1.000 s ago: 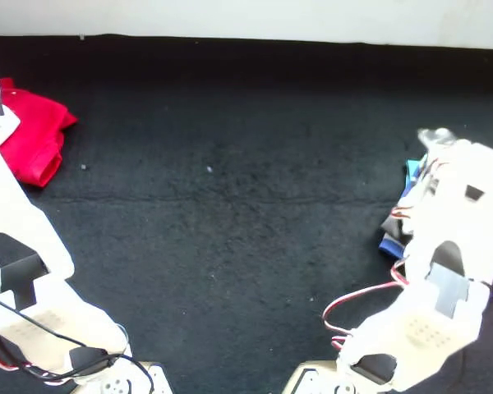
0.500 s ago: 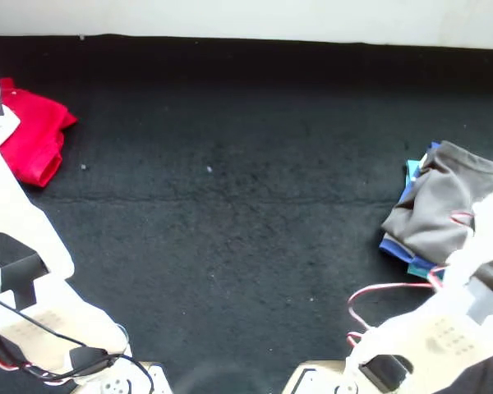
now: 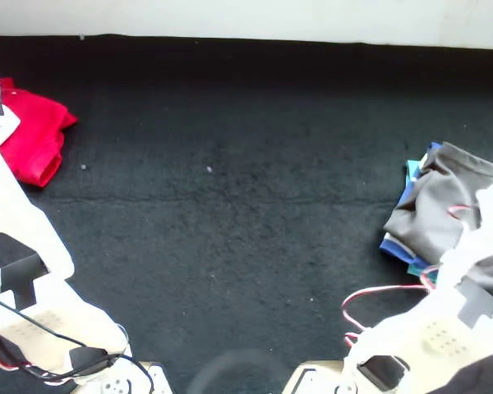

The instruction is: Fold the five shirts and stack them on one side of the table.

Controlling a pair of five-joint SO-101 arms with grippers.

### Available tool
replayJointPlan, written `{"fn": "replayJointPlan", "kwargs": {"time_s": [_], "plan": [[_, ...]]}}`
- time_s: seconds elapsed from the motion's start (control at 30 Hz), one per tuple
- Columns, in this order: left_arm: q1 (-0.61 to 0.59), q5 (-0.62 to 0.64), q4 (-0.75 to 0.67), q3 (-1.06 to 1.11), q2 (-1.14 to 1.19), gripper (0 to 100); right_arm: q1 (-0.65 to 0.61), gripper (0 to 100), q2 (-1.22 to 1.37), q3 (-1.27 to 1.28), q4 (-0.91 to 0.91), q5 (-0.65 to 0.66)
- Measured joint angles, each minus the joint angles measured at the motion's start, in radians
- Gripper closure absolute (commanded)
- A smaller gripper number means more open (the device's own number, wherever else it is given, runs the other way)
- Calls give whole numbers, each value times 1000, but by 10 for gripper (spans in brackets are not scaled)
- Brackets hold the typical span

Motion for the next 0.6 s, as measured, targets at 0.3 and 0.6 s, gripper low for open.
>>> {"fn": "replayJointPlan", "kwargs": {"time_s": [0.3,0.6], "plan": [[0,0,0,0,0,992,-143,991,157,78,-497,-129],[2,0,0,0,0,992,-163,991,301,80,-812,-130]]}}
